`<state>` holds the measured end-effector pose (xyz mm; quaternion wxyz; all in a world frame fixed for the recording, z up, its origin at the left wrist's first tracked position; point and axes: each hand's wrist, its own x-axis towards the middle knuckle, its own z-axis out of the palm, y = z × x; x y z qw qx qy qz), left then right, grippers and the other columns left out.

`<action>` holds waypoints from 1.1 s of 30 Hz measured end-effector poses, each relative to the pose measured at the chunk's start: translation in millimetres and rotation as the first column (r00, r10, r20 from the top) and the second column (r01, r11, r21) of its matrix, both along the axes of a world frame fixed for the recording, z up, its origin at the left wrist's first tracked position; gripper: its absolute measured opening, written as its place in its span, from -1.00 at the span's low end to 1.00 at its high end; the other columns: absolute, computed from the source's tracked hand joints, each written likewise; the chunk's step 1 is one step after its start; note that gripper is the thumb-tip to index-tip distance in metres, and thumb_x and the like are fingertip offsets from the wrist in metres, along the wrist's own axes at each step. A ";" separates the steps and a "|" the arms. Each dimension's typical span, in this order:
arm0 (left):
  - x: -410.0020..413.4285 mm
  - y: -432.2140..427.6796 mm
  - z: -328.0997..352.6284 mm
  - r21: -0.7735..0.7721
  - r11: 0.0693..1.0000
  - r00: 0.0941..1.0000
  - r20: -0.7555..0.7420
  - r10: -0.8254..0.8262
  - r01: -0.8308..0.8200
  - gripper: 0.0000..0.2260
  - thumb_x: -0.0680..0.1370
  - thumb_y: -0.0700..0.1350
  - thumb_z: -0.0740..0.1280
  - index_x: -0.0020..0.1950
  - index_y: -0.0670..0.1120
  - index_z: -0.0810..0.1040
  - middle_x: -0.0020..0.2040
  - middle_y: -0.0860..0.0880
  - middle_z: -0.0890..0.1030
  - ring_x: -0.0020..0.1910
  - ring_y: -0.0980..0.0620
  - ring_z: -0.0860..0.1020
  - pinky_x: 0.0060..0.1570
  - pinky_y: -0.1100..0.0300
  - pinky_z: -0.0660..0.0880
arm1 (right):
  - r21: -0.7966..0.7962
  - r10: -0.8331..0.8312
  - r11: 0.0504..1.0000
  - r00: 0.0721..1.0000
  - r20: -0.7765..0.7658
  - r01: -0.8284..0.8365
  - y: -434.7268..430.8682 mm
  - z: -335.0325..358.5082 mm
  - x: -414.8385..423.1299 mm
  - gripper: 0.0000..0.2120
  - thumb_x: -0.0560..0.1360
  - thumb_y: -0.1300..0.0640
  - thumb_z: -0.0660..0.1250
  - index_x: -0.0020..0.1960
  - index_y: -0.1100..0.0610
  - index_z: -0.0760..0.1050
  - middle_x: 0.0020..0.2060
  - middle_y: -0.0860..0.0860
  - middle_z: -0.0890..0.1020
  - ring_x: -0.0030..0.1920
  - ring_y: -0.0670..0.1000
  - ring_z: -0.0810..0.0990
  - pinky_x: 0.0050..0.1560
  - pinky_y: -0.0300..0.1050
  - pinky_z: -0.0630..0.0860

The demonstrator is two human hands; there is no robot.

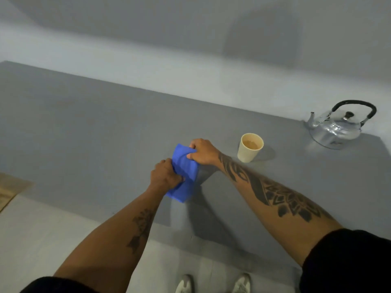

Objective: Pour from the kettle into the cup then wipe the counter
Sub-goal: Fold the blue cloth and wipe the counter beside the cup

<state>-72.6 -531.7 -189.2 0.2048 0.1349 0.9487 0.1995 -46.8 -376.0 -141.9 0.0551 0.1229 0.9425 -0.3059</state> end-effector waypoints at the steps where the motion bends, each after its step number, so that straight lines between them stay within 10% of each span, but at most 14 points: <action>1: 1.9 7.7 2.3 0.079 0.997 0.998 0.055 0.002 -0.006 -0.43 0.33 0.08 0.49 0.24 -0.11 0.43 0.21 -0.15 0.54 0.19 -0.19 0.51 0.14 -0.01 0.48 | -0.015 -0.007 1.000 1.000 -0.016 0.007 8.4 9.0 6.3 -0.91 0.40 0.19 0.39 -0.12 0.14 0.51 -0.09 0.20 0.62 -0.05 0.15 0.56 -0.12 -0.16 0.37; 6: 21.7 50.7 21.7 0.446 0.895 0.955 0.258 -0.147 0.017 -0.50 0.32 -0.06 0.57 0.21 -0.14 0.54 0.03 -0.09 0.63 -0.05 -0.08 0.57 -0.09 0.11 0.49 | -0.039 -0.043 0.998 0.998 -0.045 0.041 58.8 57.8 46.7 -0.90 0.38 0.24 0.41 -0.15 0.15 0.50 -0.20 0.05 0.54 -0.16 0.01 0.47 -0.29 -0.22 0.34; 12: 66.1 109.3 35.4 0.528 0.842 0.796 0.461 -0.393 0.110 -0.52 0.24 -0.07 0.61 0.10 -0.20 0.63 0.02 -0.17 0.69 -0.06 -0.09 0.63 -0.01 0.02 0.57 | -0.096 -0.157 0.983 0.987 -0.023 0.154 125.2 97.0 118.4 -0.79 0.37 0.31 0.41 -0.26 0.03 0.46 -0.30 -0.03 0.54 -0.24 -0.04 0.48 -0.21 -0.15 0.41; 21: 156.6 192.8 24.4 0.433 0.875 0.617 0.634 -0.467 0.217 -0.46 0.39 -0.11 0.53 0.30 -0.24 0.45 0.18 -0.16 0.56 0.09 -0.16 0.56 -0.05 0.04 0.57 | 0.012 -0.444 0.896 0.896 0.027 0.444 206.5 46.6 209.5 -0.78 0.35 0.40 0.32 -0.05 0.19 0.56 -0.11 0.06 0.56 -0.08 0.03 0.49 -0.07 -0.14 0.40; 33: 185.6 222.9 -6.2 0.306 0.941 0.609 0.723 -0.327 0.142 -0.60 0.53 -0.24 0.36 0.30 -0.33 0.35 0.07 -0.31 0.62 -0.43 -0.02 0.63 -0.39 0.13 0.62 | 0.063 -0.568 0.818 0.821 -0.057 0.571 242.4 -39.8 212.7 -0.75 0.32 0.39 0.19 -0.13 0.15 0.55 -0.05 0.21 0.60 0.01 0.21 0.56 0.04 0.00 0.50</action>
